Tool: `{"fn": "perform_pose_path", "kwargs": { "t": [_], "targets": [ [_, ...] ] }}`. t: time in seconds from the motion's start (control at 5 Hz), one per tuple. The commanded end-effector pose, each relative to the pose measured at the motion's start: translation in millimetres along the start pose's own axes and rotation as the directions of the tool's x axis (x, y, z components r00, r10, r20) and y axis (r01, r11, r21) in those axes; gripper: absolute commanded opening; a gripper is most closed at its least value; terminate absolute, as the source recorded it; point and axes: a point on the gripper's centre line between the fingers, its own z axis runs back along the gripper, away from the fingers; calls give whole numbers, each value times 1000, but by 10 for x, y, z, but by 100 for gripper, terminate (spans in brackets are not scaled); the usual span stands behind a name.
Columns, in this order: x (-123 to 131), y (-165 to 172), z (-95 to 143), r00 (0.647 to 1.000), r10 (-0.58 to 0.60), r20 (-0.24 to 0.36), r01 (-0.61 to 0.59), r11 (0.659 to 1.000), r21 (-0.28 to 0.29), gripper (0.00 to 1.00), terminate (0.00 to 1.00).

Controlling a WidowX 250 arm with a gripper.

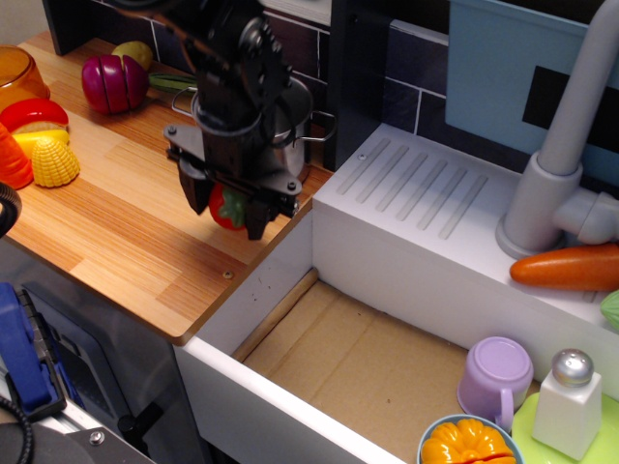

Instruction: Put strawberry in pot

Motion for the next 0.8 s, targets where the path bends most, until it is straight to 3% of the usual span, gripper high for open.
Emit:
{"fn": "perform_pose_path", "kwargs": {
  "t": [0.0,0.2,0.6],
  "targets": [
    [89,174,461,1000,-13,7,13,997,76,0,0],
    [254,245,572,995,-88,36,85,993,76,0,0],
    [608,304,563,968,-225,113,223,974,31,0,0]
  ]
}}
